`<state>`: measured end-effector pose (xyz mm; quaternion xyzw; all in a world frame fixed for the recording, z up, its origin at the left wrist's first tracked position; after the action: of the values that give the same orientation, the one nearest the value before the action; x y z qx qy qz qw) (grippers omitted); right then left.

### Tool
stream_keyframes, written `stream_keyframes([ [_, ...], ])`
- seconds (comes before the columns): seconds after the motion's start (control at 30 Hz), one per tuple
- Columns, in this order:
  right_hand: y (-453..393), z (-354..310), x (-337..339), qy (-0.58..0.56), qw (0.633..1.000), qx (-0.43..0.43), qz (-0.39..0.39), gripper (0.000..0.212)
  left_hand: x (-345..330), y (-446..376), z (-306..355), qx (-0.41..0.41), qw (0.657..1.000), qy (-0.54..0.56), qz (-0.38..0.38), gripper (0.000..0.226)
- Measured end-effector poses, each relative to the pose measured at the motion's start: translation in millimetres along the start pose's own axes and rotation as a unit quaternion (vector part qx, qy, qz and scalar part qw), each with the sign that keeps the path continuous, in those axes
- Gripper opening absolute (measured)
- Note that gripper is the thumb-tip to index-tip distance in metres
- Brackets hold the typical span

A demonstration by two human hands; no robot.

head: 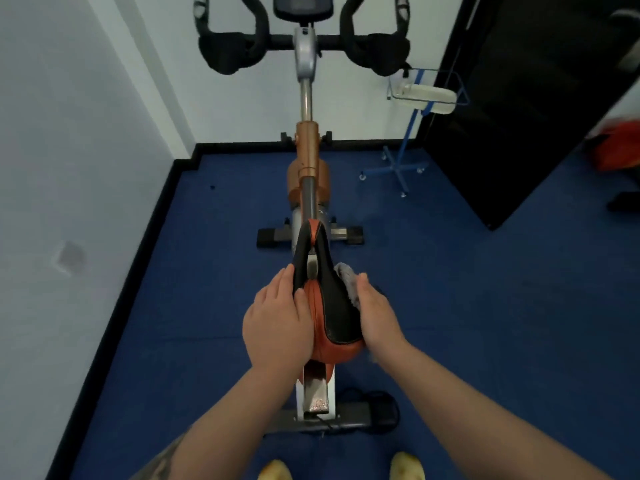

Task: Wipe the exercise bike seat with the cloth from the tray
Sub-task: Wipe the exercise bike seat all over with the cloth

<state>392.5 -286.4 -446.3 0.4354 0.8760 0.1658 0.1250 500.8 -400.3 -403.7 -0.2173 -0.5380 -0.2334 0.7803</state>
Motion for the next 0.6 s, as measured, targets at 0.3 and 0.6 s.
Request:
stream_keyframes([
  [0.3, 49.7, -0.8, -15.3, 0.053, 0.99, 0.106, 0.076, 0.033, -5.3, 1.4, 0.1, -0.046, 0.999, 0.014, -0.013, 0.047],
  [0.6, 84.2, 2.9, -28.2, 0.267, 0.935, 0.211, 0.097, 0.049, -1.4, -0.8, 0.2, -0.118, 0.991, 0.035, -0.048, 0.042],
])
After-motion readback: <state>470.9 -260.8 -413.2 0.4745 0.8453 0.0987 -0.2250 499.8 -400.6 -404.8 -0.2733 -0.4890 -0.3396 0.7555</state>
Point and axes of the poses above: each hand's wrist, its own y-axis away from the middle knuckle, its own x-axis out of the back of the hand, z = x × y, the point moved 7 cm from there along -y, towards the middle knuckle, and after that the axes turned 11 degrees about -y, right-handed, at the moved point
